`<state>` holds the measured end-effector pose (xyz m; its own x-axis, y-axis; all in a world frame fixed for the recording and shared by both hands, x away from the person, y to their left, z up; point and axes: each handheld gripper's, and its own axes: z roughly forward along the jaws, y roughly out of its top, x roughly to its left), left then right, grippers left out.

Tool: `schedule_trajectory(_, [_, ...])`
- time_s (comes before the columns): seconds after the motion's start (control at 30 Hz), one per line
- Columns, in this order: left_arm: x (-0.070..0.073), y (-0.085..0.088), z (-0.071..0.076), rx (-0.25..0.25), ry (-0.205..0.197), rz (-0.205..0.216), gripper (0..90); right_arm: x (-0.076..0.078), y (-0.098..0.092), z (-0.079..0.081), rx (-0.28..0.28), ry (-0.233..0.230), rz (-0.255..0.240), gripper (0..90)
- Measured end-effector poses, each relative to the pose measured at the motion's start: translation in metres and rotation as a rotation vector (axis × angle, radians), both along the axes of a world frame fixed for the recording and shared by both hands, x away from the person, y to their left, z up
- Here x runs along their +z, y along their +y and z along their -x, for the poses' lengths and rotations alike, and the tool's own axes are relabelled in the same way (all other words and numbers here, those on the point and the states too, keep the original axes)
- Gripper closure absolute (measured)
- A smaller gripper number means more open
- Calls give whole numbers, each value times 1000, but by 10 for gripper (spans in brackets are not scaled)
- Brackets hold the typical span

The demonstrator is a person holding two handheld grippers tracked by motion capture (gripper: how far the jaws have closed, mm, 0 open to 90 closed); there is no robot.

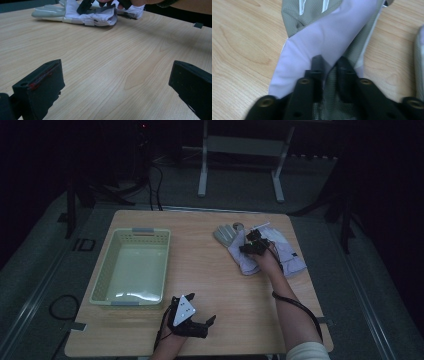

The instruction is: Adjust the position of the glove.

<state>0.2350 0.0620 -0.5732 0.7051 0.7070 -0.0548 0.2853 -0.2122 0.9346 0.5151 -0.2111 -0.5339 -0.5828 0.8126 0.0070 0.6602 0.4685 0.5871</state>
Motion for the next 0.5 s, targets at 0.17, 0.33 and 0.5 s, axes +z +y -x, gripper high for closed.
schedule_trajectory(0.17, [0, 1, 0, 4, 4, 10, 0, 9, 4, 9, -58, -6, -20, 837])
schedule_trajectory(0.33, [0, 1, 0, 7, 4, 14, 0, 27, 4, 29, -130, -57, -108, 840])
schedule_trajectory(0.5, [0, 1, 0, 8, 3, 13, 0, 42, 12, 55, -189, -102, -156, 840])
